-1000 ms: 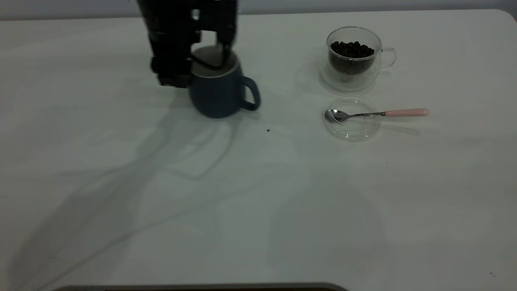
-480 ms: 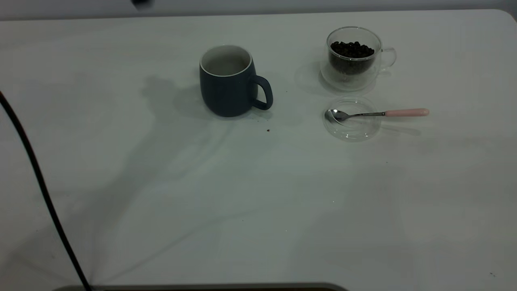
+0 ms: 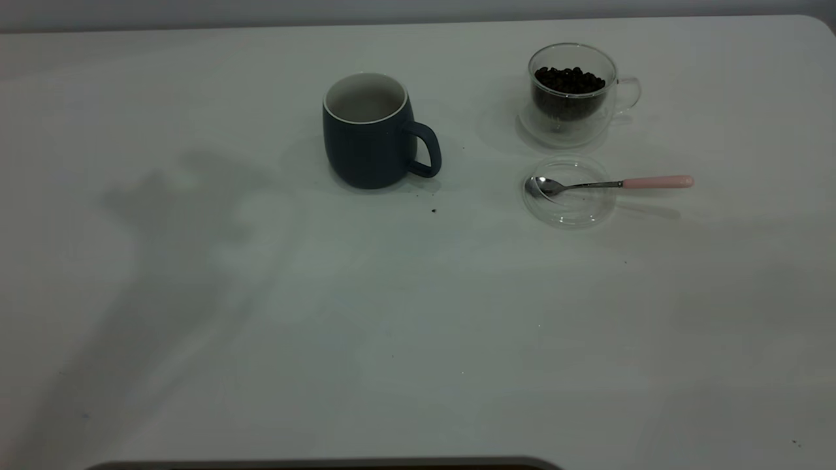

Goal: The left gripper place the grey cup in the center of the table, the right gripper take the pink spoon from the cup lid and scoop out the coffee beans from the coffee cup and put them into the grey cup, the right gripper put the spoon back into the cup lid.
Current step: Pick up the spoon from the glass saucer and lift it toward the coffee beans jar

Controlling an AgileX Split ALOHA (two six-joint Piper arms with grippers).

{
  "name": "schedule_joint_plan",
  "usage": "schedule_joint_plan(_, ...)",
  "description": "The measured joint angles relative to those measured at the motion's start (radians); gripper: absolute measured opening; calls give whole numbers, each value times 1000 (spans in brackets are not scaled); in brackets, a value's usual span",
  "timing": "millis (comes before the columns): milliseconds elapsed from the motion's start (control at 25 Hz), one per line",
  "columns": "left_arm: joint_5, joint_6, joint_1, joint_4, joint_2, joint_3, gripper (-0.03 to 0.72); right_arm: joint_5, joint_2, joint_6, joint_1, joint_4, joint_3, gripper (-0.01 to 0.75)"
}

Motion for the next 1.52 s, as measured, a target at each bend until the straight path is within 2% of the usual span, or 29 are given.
schedule_joint_plan(240, 1, -9, 0, -162, -227, 103, 567, 0, 0, 0, 0, 0, 0, 574)
schedule_joint_plan(880, 1, -18, 10, -257, -957, 764, 567, 0, 0, 0, 0, 0, 0, 574)
schedule_joint_plan(960, 1, -18, 52, -287, -1037, 824, 567, 0, 0, 0, 0, 0, 0, 574)
schedule_joint_plan(1320, -5, 16, 346, -449, -1318, 1074, 567, 0, 0, 0, 0, 0, 0, 574)
schedule_joint_plan(1520, -28, 41, 432, -459, -1444, 1179, 567, 0, 0, 0, 0, 0, 0, 574)
